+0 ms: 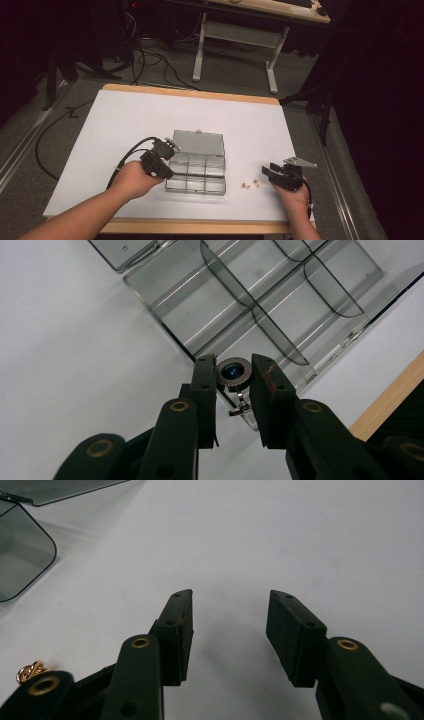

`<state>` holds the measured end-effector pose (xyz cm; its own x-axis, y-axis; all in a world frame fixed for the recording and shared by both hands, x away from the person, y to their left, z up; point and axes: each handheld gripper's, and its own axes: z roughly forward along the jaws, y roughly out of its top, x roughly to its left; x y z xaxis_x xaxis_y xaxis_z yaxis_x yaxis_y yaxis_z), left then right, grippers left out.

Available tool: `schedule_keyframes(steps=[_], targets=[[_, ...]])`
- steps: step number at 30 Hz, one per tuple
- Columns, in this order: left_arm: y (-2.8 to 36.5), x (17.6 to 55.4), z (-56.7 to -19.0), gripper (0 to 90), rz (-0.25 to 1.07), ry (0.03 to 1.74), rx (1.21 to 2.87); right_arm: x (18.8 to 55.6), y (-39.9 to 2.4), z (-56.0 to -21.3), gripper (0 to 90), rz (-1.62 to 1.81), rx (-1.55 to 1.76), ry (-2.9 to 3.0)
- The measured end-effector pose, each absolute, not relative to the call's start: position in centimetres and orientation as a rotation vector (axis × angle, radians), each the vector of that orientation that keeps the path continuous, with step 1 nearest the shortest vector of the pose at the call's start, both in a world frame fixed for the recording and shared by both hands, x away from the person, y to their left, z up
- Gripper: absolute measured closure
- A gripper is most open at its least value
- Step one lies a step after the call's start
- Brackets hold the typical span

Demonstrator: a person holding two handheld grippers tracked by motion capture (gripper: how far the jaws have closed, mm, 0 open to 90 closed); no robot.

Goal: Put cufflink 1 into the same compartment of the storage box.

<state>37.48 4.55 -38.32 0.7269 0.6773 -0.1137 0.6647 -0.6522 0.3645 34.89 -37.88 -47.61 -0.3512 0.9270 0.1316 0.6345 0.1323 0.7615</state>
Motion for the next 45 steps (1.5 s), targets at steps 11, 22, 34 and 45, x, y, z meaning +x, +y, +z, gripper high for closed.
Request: schedule_keyframes(steps=[11, 22, 34, 45], targets=[[3.6, 37.5, -38.5, 73.6, 0.046, 1.008, 2.566, 34.9, -37.8, -47.6, 54.1, 1.072, 1.504, 2.047], [2.8, 37.5, -39.6, 73.6, 0.036, 0.994, 2.582, 34.9, -37.9, -47.6, 54.0, 1.078, 1.501, 2.049], [2.1, 37.5, -42.0, 73.5, 0.022, 0.995, 2.645, 34.8, -37.9, -47.6, 53.9, 1.085, 1.504, 2.048], [1.9, 37.7, -42.6, 73.4, 0.002, 0.989, 2.666, 34.9, -37.9, -47.6, 53.9, 1.081, 1.5, 2.052]])
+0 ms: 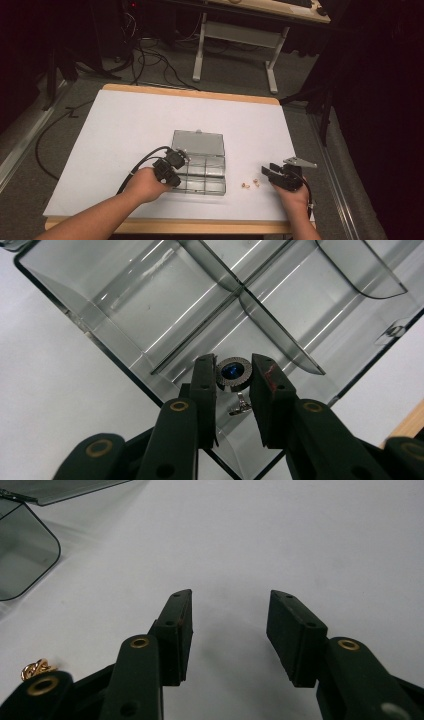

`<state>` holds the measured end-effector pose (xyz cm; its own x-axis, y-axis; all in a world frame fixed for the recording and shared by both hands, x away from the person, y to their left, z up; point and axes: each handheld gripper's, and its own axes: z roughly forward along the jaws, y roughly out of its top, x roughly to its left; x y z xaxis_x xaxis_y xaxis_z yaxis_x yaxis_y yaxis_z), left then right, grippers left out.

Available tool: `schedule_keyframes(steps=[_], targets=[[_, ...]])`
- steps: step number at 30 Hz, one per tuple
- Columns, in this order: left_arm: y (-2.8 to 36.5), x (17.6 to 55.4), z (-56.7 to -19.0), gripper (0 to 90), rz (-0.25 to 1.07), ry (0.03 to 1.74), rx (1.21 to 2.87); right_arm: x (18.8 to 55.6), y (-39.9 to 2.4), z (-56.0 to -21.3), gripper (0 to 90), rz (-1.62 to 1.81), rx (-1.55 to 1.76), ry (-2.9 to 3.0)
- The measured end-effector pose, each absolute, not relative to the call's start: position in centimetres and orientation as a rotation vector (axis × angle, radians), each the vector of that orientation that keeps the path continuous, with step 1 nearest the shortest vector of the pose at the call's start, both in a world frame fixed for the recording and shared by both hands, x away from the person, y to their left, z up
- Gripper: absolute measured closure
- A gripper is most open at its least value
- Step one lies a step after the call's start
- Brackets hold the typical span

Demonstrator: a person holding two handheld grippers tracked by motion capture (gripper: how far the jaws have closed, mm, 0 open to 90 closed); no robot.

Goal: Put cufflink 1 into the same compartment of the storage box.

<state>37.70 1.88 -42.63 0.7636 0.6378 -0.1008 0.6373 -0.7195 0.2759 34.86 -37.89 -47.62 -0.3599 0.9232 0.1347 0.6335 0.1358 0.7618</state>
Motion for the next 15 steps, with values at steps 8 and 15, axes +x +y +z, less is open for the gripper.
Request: schedule_keyframes(steps=[8, 15], targets=[[1.36, 37.58, -43.16, 73.3, -0.015, 0.98, 2.675, 34.85, -37.9, -47.62, 53.9, 1.083, 1.503, 2.05], [1.38, 37.62, -43.06, 72.3, -0.024, 0.986, 2.668, 34.86, -37.92, -47.61, 53.9, 1.081, 1.503, 2.054]])
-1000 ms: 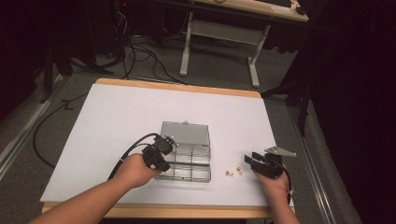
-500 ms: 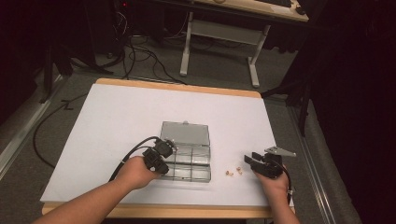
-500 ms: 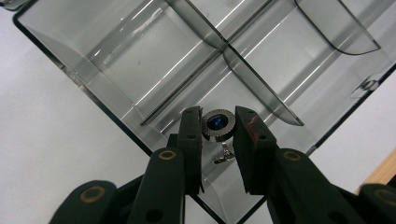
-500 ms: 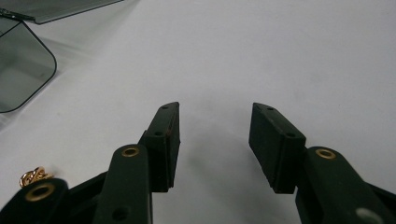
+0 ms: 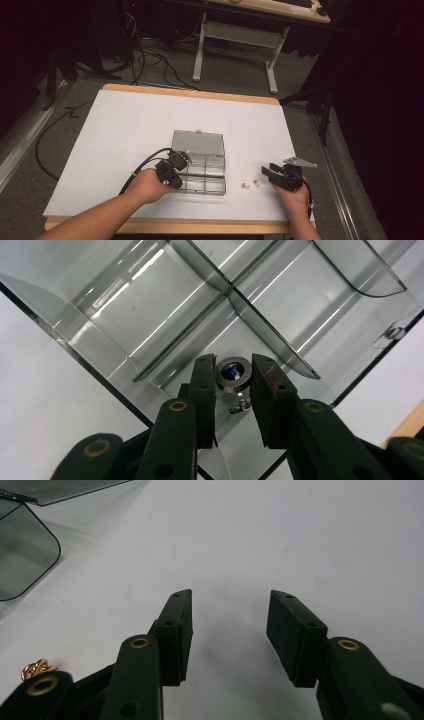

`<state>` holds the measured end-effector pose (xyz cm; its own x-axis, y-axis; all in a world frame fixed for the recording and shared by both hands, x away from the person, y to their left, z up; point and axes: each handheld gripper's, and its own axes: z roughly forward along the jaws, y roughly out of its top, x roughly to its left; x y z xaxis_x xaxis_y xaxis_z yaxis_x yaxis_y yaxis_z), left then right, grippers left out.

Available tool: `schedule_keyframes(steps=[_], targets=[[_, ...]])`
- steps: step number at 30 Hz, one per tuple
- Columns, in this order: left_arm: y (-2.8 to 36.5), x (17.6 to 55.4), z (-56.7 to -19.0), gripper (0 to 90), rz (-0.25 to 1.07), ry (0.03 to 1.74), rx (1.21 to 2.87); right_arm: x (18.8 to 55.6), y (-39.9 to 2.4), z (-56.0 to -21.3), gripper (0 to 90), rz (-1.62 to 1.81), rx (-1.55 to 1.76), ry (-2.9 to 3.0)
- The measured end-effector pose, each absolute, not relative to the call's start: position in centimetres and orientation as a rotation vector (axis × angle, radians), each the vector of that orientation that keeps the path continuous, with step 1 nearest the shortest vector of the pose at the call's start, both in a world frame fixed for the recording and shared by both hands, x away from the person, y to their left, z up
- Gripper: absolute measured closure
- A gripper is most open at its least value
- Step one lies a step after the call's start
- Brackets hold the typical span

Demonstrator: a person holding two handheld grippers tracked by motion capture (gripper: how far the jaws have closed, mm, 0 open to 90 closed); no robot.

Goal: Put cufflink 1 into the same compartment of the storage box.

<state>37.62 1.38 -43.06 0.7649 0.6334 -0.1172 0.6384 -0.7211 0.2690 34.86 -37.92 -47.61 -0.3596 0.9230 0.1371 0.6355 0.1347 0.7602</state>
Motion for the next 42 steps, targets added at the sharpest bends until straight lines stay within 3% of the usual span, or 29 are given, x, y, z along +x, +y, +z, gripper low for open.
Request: schedule_keyframes(steps=[20, 42], targets=[[3.4, 37.9, -38.8, 65.2, 0.039, 1.0, 2.572, 34.9, -37.9, -47.6, 53.9, 1.075, 1.501, 2.052], [10.1, 38.4, -39.8, 65.6, 0.116, 1.169, 2.527, 34.9, -37.8, -47.6, 53.9, 1.073, 1.502, 2.052]])
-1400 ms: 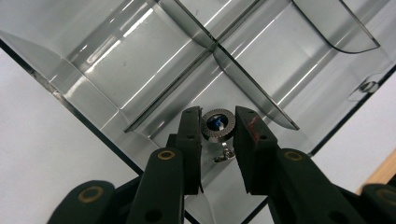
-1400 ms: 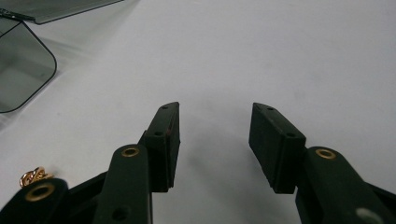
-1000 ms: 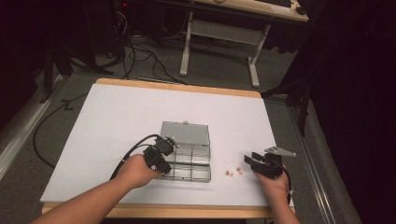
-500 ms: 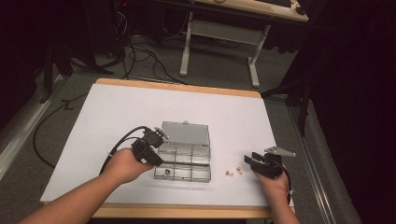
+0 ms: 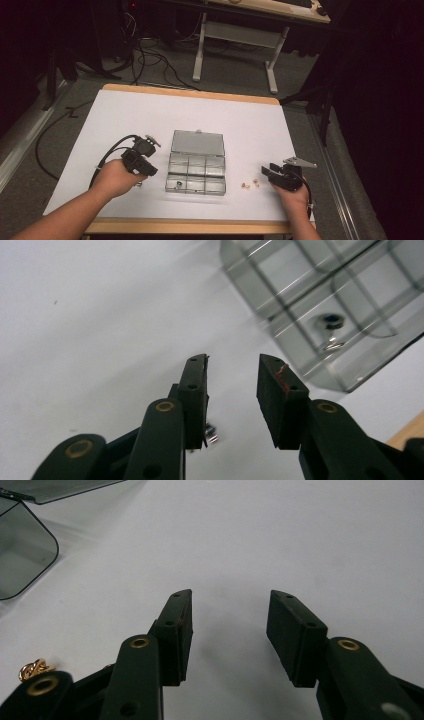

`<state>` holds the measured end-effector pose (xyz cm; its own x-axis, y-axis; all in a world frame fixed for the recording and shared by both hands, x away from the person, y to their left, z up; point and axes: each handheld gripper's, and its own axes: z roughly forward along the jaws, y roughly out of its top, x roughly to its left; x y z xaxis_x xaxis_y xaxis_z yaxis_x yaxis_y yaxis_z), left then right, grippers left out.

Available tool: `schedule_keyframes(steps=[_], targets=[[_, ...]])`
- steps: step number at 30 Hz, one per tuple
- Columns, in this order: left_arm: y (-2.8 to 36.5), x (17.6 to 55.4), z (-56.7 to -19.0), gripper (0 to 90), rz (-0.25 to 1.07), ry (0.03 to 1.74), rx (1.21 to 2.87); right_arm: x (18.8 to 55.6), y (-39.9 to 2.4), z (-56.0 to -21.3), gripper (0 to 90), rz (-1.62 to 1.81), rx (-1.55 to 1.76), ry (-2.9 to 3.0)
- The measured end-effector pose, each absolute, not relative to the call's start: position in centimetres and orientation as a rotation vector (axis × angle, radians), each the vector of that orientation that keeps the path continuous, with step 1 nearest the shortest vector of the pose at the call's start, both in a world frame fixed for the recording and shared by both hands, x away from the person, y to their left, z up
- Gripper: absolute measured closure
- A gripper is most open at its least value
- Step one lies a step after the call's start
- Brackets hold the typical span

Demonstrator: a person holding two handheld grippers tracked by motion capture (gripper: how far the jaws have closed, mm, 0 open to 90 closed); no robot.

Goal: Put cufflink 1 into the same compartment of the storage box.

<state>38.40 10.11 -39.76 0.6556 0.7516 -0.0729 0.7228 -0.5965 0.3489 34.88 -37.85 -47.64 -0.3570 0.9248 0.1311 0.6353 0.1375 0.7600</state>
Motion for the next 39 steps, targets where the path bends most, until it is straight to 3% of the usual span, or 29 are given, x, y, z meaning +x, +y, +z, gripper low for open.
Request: schedule_keyframes(steps=[4, 15, 39], targets=[[11.3, 38.2, -40.4, 68.0, 0.136, 1.179, 2.534, 34.9, -37.8, -47.6, 53.9, 1.071, 1.501, 2.052], [13.5, 38.4, -43.0, 88.5, 0.199, 1.209, 2.571, 34.9, -37.8, -47.6, 53.9, 1.059, 1.505, 2.055], [13.4, 37.3, -44.4, 90.0, 0.127, 1.179, 2.62, 34.9, -37.8, -47.7, 53.9, 1.059, 1.508, 2.06]])
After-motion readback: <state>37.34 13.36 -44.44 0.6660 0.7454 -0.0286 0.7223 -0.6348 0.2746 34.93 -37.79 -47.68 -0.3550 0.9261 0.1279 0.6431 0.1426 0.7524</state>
